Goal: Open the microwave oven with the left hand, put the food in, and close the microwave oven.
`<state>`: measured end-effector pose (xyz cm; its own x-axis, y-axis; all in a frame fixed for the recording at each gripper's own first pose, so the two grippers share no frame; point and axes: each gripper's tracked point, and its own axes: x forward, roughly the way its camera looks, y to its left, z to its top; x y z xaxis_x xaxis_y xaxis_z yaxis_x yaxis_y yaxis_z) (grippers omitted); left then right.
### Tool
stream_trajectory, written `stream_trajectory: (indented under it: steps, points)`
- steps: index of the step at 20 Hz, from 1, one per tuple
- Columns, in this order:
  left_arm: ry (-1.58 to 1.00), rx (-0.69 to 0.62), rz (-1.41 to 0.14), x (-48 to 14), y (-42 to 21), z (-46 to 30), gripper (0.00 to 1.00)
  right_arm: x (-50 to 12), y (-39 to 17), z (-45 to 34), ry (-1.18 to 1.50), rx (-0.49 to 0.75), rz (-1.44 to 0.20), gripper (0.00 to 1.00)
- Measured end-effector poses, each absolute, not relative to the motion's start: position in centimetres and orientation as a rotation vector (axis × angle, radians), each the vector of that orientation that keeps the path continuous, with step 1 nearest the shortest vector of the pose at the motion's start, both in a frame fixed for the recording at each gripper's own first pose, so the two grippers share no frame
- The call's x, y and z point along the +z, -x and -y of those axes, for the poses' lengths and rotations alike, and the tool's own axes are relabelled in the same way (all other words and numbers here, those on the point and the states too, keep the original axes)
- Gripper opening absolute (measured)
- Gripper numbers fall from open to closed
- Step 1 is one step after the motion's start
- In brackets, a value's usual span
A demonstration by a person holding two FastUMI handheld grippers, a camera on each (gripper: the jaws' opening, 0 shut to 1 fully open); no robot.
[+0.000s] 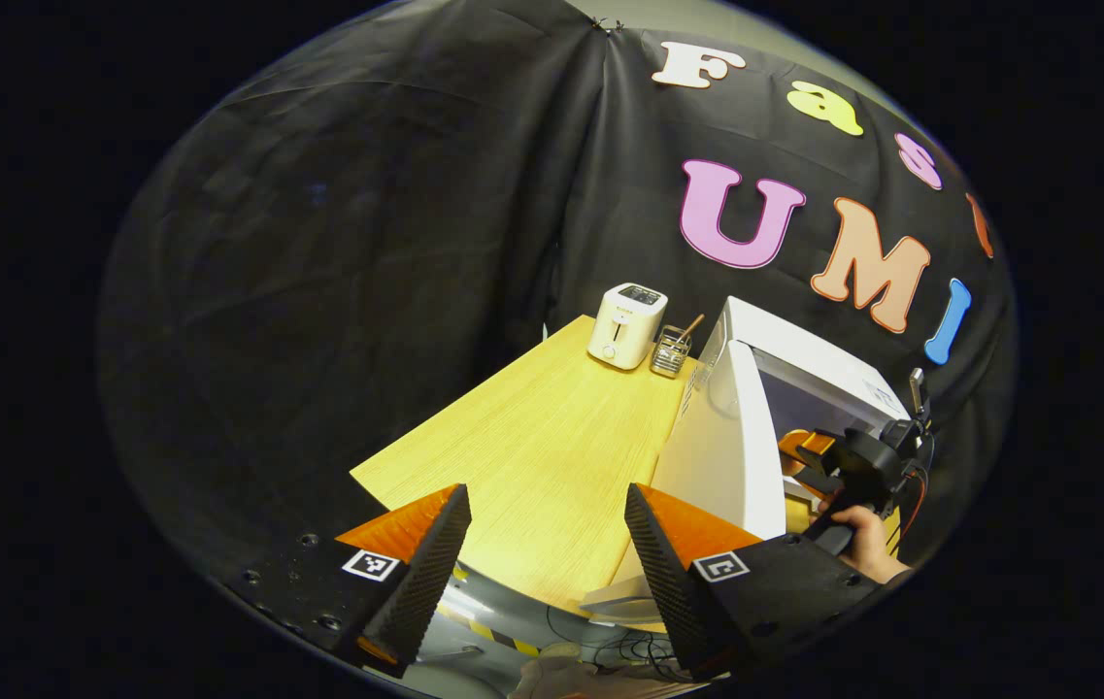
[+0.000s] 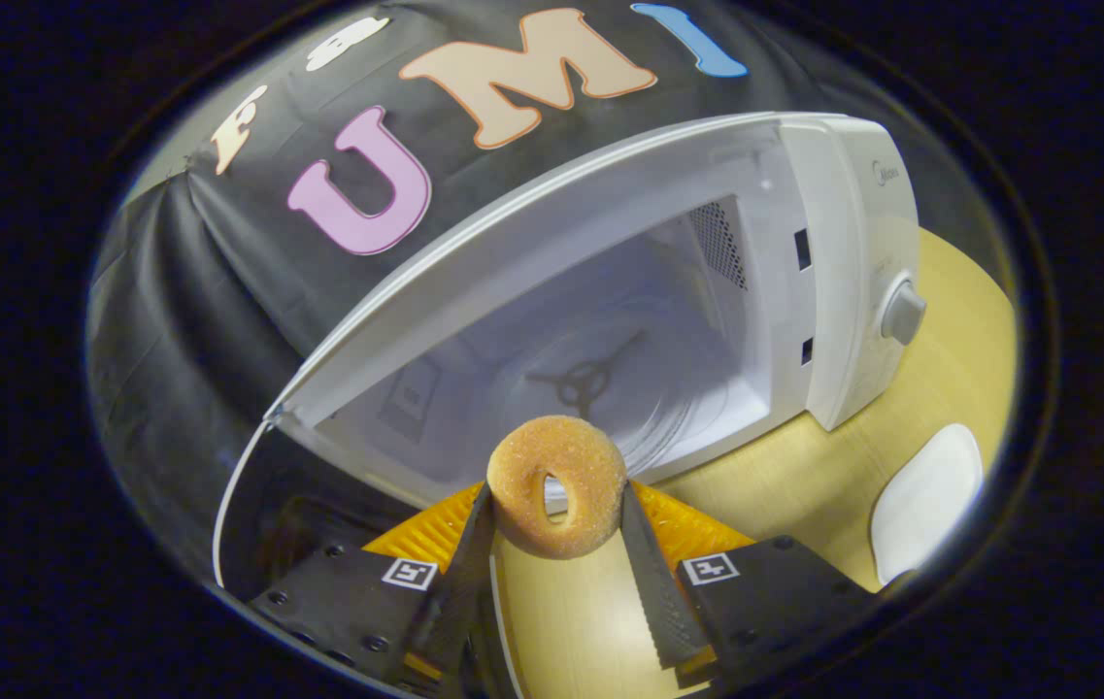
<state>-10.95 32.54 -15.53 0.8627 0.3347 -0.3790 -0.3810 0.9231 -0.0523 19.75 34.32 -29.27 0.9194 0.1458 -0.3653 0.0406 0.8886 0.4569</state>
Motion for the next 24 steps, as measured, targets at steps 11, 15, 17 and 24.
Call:
stream_trajectory:
  steps: [11, 15, 17, 24]
  points:
    - [0.121, 0.447, -0.41, -16.1, 11.8, -34.6, 0.92, -30.2, -27.1, -33.4, -0.487, -0.118, -0.308, 0.7]
    - [0.107, 0.461, -0.392, -15.7, 11.8, -34.9, 0.9, -30.0, -27.7, -33.8, -0.496, -0.099, -0.3, 0.72]
    - [0.094, 0.457, -0.386, -15.5, 11.8, -34.9, 0.9, -29.4, -27.4, -32.9, -0.48, -0.109, -0.279, 0.82]
    - [0.108, 0.408, -0.398, -16.6, 11.1, -34.0, 0.76, -25.4, -21.5, -29.7, -0.347, -0.08, -0.196, 0.97]
